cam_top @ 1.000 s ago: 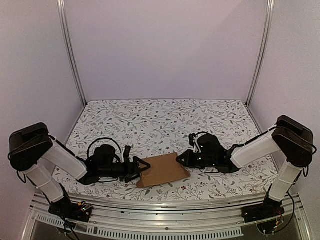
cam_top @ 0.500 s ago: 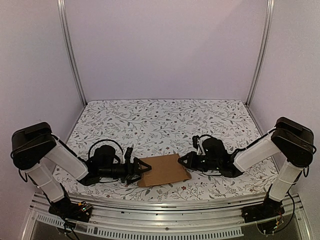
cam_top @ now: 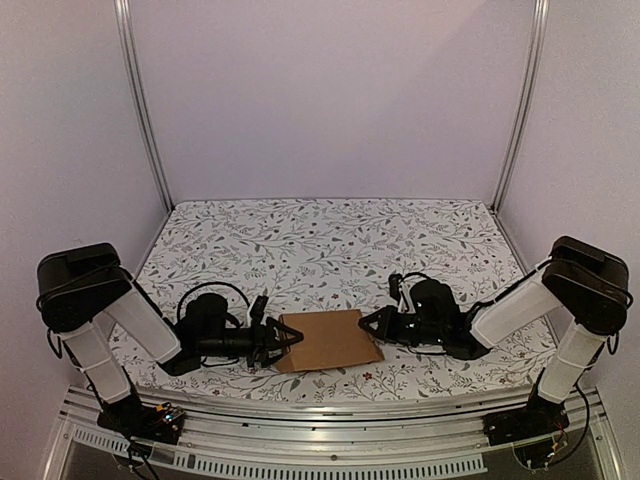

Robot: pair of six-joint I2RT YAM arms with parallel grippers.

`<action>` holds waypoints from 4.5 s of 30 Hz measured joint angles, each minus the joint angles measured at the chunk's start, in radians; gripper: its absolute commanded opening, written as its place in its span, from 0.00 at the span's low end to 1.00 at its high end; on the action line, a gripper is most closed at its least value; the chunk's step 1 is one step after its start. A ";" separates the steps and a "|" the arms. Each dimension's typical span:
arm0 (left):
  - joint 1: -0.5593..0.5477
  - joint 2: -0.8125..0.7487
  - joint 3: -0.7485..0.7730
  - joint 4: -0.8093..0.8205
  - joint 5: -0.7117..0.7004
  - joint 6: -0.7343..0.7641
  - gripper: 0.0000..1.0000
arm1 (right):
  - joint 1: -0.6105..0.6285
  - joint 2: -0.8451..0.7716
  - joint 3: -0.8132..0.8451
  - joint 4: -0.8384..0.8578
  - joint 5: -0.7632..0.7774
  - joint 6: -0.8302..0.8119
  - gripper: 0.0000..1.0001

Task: Fold the paper box

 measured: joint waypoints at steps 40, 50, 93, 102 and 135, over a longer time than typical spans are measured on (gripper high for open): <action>0.171 -0.331 -0.040 -0.079 0.376 -0.059 0.21 | 0.005 -0.681 0.169 -0.781 -0.179 -0.780 0.99; 0.263 -0.435 -0.037 -0.118 0.546 -0.126 0.00 | 0.208 -0.762 0.256 -0.864 0.003 -1.221 0.99; 0.288 -0.817 -0.023 -0.286 0.791 -0.164 0.00 | 0.776 -0.548 0.171 -0.328 0.686 -2.707 0.99; 0.265 -0.832 -0.023 -0.333 0.792 -0.134 0.00 | 0.775 -0.462 0.188 -0.280 0.687 -2.780 0.98; 0.244 -0.903 0.044 -0.656 0.782 0.074 0.60 | 0.775 -0.412 0.236 -0.256 0.699 -2.689 0.41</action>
